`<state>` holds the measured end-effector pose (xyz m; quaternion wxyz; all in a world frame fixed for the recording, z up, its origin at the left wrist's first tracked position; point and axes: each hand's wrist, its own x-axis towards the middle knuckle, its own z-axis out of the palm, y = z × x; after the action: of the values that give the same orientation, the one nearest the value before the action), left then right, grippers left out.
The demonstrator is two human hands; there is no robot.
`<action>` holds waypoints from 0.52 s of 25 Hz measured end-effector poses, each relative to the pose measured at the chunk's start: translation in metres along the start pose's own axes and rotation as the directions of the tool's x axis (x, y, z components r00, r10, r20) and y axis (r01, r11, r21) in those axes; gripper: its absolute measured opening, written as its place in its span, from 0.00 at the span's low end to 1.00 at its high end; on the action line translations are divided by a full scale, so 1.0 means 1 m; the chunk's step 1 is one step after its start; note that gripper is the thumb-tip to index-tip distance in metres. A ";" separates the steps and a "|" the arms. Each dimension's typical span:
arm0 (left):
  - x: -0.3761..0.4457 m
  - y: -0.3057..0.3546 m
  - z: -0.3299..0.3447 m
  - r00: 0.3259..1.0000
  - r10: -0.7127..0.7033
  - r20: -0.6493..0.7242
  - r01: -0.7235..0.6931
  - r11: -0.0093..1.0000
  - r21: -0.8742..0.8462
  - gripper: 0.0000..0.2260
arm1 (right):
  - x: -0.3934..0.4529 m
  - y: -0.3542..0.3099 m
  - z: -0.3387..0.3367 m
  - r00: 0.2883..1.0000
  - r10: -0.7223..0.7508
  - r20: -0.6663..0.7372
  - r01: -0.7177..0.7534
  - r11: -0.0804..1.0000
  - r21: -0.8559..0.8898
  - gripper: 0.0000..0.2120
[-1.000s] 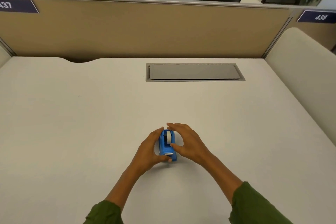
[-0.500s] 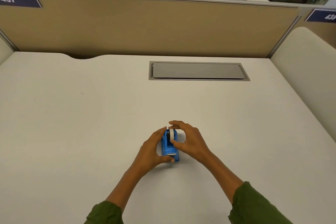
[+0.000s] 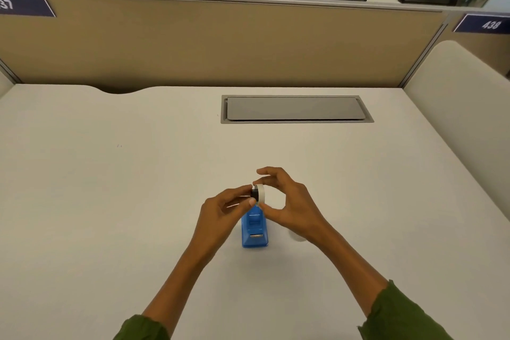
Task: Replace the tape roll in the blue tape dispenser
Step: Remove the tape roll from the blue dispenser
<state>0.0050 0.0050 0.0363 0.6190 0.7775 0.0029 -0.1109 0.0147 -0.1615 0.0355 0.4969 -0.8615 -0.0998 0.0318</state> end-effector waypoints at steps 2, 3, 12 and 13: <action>0.000 0.006 0.004 0.999 -0.045 -0.014 0.044 0.997 -0.068 0.15 | -0.001 -0.007 -0.005 1.000 -0.006 0.013 0.006 0.999 0.037 0.26; 0.000 0.007 0.005 0.997 -0.068 -0.026 0.065 0.992 -0.107 0.15 | -0.003 -0.009 -0.007 1.000 -0.011 0.016 0.010 0.998 0.055 0.24; 0.002 0.010 0.011 0.973 -0.230 -0.032 0.208 0.924 -0.321 0.12 | -0.007 -0.010 -0.010 1.000 0.006 -0.001 -0.005 0.987 0.162 0.19; 0.003 0.010 0.011 0.970 -0.242 -0.027 0.219 0.914 -0.341 0.12 | -0.008 -0.009 -0.010 1.000 0.003 -0.007 -0.002 0.986 0.164 0.19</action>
<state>0.0072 -0.0081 0.0435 0.7242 0.6585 0.1346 -0.1542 0.0075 -0.1670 0.0484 0.5664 -0.8179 -0.0938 0.0375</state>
